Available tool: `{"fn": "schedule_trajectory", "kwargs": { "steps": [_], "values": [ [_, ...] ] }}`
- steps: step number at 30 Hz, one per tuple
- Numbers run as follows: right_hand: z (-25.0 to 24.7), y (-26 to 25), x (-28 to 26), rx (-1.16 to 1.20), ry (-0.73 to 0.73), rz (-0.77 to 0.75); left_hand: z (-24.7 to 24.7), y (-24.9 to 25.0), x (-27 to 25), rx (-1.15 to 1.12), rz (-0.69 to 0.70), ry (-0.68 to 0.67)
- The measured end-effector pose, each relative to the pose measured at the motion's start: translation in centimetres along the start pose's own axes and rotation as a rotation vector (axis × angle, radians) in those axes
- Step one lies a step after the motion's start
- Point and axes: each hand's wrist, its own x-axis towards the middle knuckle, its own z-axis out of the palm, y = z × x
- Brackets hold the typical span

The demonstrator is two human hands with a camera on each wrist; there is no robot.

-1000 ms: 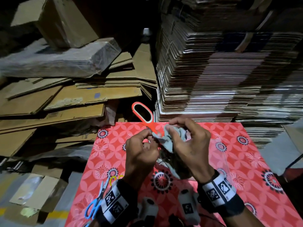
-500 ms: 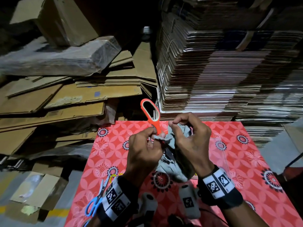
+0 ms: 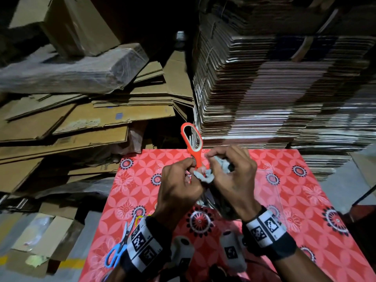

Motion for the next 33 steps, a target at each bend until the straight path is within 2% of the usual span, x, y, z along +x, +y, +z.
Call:
{"fn": "schedule_trajectory", "kwargs": {
  "steps": [4, 8, 14, 18, 23, 25, 28, 31, 33],
  "values": [
    [0.4, 0.1, -0.2, 0.000, -0.011, -0.037, 0.0, 0.0, -0.1, -0.007, -0.014, -0.033],
    [-0.1, 1.8, 0.3, -0.002, 0.039, 0.033, 0.0, -0.8, -0.2, 0.050, 0.000, -0.002],
    [0.8, -0.1, -0.6, 0.022, -0.001, -0.011, 0.1, -0.5, -0.4, -0.012, -0.012, -0.030],
    [-0.2, 2.5, 0.5, 0.021, 0.059, 0.076, -0.1, -0.7, -0.5, 0.003, -0.046, 0.002],
    [0.6, 0.6, -0.5, -0.003, 0.043, 0.008, -0.2, -0.3, -0.6, -0.017, -0.094, -0.013],
    [0.3, 1.4, -0.1, -0.011, 0.036, -0.011, -0.4, -0.1, -0.7, -0.024, -0.111, -0.024],
    [-0.8, 3.0, 0.9, 0.067, 0.091, 0.114, -0.6, -0.3, -0.7, -0.012, -0.088, -0.016],
    [-1.3, 1.9, 1.2, 0.151, 0.094, 0.178, -0.7, -0.4, -0.7, -0.051, -0.096, -0.013],
    [-1.8, 1.5, 2.0, 0.277, 0.122, 0.297, -0.8, -0.8, -0.4, -0.109, -0.130, 0.011]
  ]
}}
